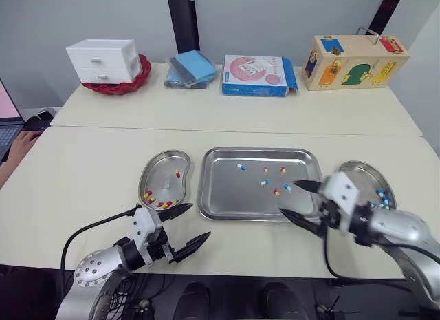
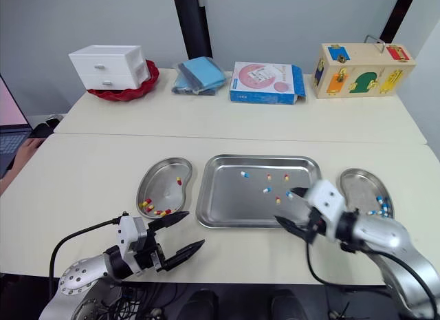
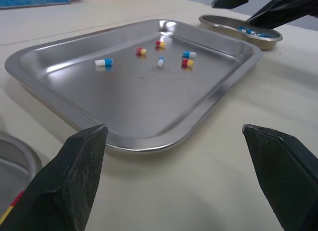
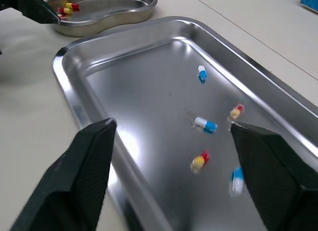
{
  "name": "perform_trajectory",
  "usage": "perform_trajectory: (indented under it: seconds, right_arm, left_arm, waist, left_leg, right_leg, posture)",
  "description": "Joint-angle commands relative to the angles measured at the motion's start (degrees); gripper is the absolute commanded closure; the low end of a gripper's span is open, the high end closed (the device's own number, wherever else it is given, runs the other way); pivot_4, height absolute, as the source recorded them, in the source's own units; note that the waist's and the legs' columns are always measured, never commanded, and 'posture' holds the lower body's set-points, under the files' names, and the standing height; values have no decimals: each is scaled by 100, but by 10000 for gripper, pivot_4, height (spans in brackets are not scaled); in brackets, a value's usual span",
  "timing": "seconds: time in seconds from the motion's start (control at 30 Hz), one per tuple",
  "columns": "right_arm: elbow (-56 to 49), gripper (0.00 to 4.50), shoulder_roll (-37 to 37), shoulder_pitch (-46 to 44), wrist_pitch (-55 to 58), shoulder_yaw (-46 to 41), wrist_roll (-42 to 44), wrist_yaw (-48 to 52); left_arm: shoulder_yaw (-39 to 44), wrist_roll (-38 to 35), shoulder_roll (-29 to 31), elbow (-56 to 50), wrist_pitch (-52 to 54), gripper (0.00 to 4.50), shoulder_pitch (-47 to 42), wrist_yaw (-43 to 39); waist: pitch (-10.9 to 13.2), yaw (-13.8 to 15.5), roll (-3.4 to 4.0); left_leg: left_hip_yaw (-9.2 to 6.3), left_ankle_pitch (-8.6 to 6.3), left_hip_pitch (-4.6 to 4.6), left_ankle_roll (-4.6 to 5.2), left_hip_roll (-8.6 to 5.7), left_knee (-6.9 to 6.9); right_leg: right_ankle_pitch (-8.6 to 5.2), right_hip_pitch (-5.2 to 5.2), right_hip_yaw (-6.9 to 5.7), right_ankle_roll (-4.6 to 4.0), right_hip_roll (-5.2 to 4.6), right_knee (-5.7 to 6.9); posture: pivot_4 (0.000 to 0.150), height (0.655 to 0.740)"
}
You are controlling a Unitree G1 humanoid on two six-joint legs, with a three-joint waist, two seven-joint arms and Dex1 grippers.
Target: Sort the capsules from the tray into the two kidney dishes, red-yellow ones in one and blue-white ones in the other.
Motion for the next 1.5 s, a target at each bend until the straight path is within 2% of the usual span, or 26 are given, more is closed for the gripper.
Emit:
perform_trajectory:
  seconds: [0.03, 0.3, 0.43, 0.77, 0.87, 1.13, 1.2, 1.33, 1.5]
  right_arm:
    - [366, 19816, 387, -1053, 408, 640, -270, -299]
    - [2063, 19816, 1395, -2896, 776, 1720, -986, -627]
    - [3028, 19816, 1776, -3433, 687, 1929, -1216, -592]
    - [4632, 19816, 2021, -3827, 24, 2115, -1751, -316]
    - [4774, 25808, 1990, -3814, -121, 2176, -1902, -211]
    - [4518, 43540, 1907, -3723, -374, 2236, -2186, -6]
    - [4186, 44911, 1827, -3646, -367, 2142, -2188, -7]
    - [2649, 44911, 1398, -3099, 205, 1707, -1943, 177]
    - [691, 44911, 618, -2120, 1218, 698, -1291, 430]
  left_arm:
    - [-76, 4, -31, -257, 7, 0, -69, 129]
    - [-197, 30, -19, -370, 74, 0, -87, 302]
    - [-211, 46, -14, -387, 93, 0, -106, 332]
    - [-217, 82, -2, -516, 126, 0, -31, 435]
    - [-235, 70, 5, -546, 106, 0, -9, 412]
    - [-265, -50, 41, -498, 76, 0, -85, 213]
    - [-262, -151, 66, -447, -12, 0, -135, -3]
    - [-289, -359, 229, -299, -171, 0, -264, -663]
    - [-377, -509, 391, -170, -2, 0, -552, -1064]
  waist:
    - [2, -10, 3]
    - [2, -13, 5]
    - [2, -11, 5]
    - [3, -37, 8]
    - [3, -63, 8]
    - [4, -64, 8]
    - [4, -60, 8]
    - [5, -23, 10]
    - [6, 0, 12]
  left_leg:
    - [0, 0, 0, 0, 0, 0]
    - [-4, 0, -22, 1, 0, -3]
    - [-7, 1, -54, 1, 0, 0]
    - [-6, 1, -74, 1, 0, 0]
    - [-6, 1, -73, 1, 0, 0]
    - [-6, 1, -73, 1, 0, 1]
    - [-6, 1, -73, 1, 0, 1]
    - [-8, 1, -82, 1, 0, 0]
    - [-8, 1, -81, 1, 0, 1]
  right_leg:
    - [0, -2, 1, 0, 0, 2]
    - [1, -30, -2, -1, 1, 7]
    - [2, -66, -4, -3, 1, 18]
    - [3, -90, -4, -3, 1, 22]
    - [2, -90, -3, -3, 2, 25]
    - [2, -90, -3, -3, 2, 27]
    - [2, -91, -3, -3, 2, 27]
    - [2, -95, -7, -3, 1, 22]
    - [2, -88, -6, -3, 1, 17]
  posture:
    - [1500, 7400]
    - [1500, 7400]
    - [1500, 7400]
    - [1500, 7400]
    - [1500, 7400]
    - [1500, 7400]
    - [1500, 7400]
    - [1500, 7400]
    - [1500, 7400]
